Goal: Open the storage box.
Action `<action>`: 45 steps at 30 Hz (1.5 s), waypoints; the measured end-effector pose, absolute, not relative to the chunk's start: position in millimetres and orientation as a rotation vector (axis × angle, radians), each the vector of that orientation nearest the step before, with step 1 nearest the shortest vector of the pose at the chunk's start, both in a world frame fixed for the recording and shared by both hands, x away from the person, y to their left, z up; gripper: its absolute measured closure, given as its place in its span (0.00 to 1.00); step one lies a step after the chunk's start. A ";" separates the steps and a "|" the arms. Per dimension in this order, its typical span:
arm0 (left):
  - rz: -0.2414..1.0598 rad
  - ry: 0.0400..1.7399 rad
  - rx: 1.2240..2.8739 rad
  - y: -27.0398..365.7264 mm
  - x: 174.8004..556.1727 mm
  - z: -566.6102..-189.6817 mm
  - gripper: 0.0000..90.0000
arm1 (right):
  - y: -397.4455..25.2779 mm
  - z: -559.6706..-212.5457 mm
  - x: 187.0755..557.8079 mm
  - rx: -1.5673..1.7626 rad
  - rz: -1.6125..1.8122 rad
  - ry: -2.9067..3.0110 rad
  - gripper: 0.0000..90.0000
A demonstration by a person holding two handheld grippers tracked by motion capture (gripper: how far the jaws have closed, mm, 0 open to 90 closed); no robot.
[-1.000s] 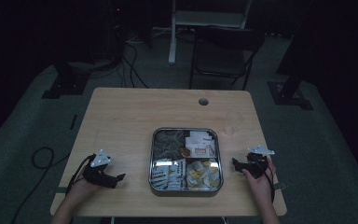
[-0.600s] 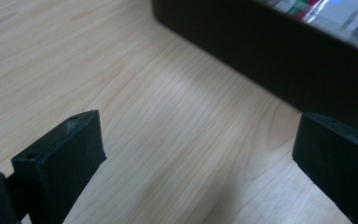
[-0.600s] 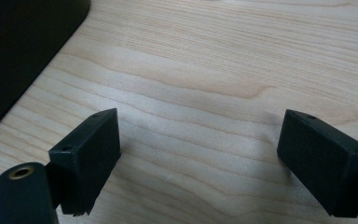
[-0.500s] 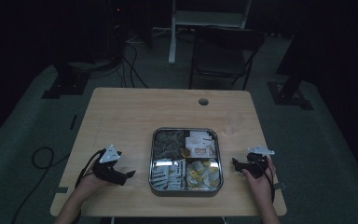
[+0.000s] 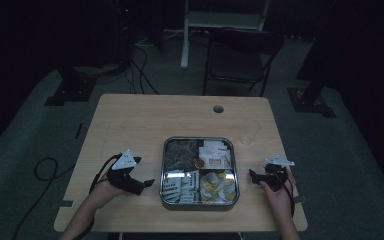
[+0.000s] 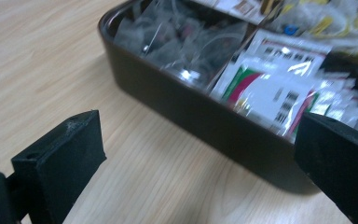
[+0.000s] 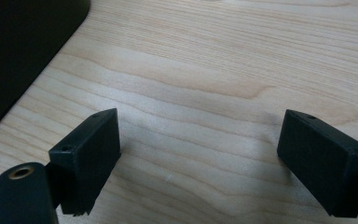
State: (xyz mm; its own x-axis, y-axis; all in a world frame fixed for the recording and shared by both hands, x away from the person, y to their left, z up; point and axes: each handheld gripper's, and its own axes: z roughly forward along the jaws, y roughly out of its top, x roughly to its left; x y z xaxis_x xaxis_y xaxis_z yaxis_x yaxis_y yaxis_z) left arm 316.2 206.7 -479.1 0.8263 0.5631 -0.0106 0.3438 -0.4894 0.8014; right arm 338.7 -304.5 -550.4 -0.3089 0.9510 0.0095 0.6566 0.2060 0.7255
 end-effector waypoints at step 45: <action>0.227 0.436 2.181 98.3 342.1 -471.2 0.05 | -304.5 -550.4 338.7 1.491 0.887 2.043 0.14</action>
State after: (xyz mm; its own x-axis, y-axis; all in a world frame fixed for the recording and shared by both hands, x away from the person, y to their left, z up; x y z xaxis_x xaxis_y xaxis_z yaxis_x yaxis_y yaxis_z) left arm 342.1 98.3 -471.2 0.9219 0.3874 0.0066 0.2276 -0.5553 0.7999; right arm 338.7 -304.5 -550.4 -0.3089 0.9510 0.0095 0.6562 0.2059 0.7259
